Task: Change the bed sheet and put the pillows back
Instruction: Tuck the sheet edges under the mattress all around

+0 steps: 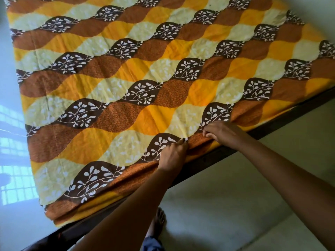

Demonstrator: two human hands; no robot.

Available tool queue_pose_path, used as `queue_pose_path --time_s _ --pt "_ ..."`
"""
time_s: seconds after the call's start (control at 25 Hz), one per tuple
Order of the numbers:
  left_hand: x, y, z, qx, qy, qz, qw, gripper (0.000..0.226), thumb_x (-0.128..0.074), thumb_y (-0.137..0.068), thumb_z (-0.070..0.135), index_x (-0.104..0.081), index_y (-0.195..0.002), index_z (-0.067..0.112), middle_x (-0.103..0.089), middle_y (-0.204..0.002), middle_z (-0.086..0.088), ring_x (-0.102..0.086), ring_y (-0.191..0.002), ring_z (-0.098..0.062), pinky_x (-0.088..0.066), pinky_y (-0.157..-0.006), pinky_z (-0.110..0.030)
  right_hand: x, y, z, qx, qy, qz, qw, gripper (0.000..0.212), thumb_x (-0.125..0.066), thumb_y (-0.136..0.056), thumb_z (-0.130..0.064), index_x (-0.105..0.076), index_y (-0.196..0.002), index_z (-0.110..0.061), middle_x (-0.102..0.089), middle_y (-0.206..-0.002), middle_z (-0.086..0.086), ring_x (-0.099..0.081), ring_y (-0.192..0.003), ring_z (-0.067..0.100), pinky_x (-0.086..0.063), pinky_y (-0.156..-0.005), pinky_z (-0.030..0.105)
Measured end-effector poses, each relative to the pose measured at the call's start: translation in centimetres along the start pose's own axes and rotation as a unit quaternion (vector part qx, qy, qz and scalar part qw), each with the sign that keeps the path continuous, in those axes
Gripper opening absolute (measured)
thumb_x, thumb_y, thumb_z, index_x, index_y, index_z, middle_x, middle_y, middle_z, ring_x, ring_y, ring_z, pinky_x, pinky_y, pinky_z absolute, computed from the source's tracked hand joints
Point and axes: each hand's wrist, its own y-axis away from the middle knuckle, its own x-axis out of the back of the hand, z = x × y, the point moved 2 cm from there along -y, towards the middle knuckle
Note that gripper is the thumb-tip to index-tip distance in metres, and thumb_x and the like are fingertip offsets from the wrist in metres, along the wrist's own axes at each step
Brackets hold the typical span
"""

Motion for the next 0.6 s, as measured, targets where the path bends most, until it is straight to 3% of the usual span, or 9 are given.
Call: queue_pose_path --time_s 0.08,0.16,0.44,0.52,0.6 --pt "0.1 0.4 0.2 -0.002 0.046 0.018 0.999 0.025 -0.05 -0.096 0.019 -0.063 -0.113 0.007 -0.069 -0.098 -0.011 -0.067 -0.077 -0.021 -0.054 -0.073 -0.032 0.6 0.4 0.4 0.0 -0.021 -0.045 0.999 0.03 -0.061 -0.088 -0.016 -0.062 -0.118 -0.02 -0.061 -0.111 -0.005 -0.058 -0.093 0.009 -0.05 -0.077 0.023" --pt "0.5 0.5 0.4 -0.001 0.061 0.01 0.998 0.026 -0.05 -0.096 0.018 -0.063 -0.116 0.008 -0.07 -0.095 -0.01 -0.066 -0.077 -0.02 -0.049 -0.071 -0.022 0.9 0.7 0.8 0.009 -0.03 -0.069 0.997 0.036 -0.063 -0.087 -0.018 -0.06 -0.122 -0.022 -0.06 -0.11 -0.007 -0.058 -0.093 0.009 -0.053 -0.08 0.026" --pt "1.0 0.9 0.9 0.01 0.059 -0.079 0.995 0.032 -0.041 -0.099 0.026 -0.061 -0.118 0.011 -0.067 -0.089 -0.005 -0.059 -0.068 -0.015 -0.043 -0.059 -0.013 -0.2 1.4 1.5 -0.049 -0.055 -0.072 0.995 0.021 -0.063 -0.087 -0.017 -0.069 -0.108 -0.017 -0.072 -0.1 0.004 -0.068 -0.077 0.018 -0.057 -0.072 0.039" --pt "2.4 1.2 1.1 0.037 0.108 -0.097 0.989 0.031 -0.041 -0.099 0.027 -0.061 -0.117 0.011 -0.062 -0.082 0.003 -0.052 -0.062 -0.008 -0.04 -0.052 -0.011 0.3 1.9 1.1 -0.062 -0.085 -0.063 0.992 0.025 -0.064 -0.087 -0.019 -0.067 -0.111 -0.02 -0.069 -0.106 -0.002 -0.066 -0.081 0.015 -0.057 -0.073 0.034" --pt "4.7 2.8 -0.1 0.059 0.133 -0.051 0.988 0.03 -0.047 -0.096 0.024 -0.06 -0.121 0.013 -0.066 -0.098 0.002 -0.057 -0.073 -0.007 -0.039 -0.056 -0.011 0.5 2.1 -0.7 -0.053 -0.114 -0.037 0.991 0.032 -0.064 -0.086 -0.02 -0.063 -0.118 -0.02 -0.066 -0.113 -0.003 -0.062 -0.093 0.01 -0.051 -0.079 0.024"
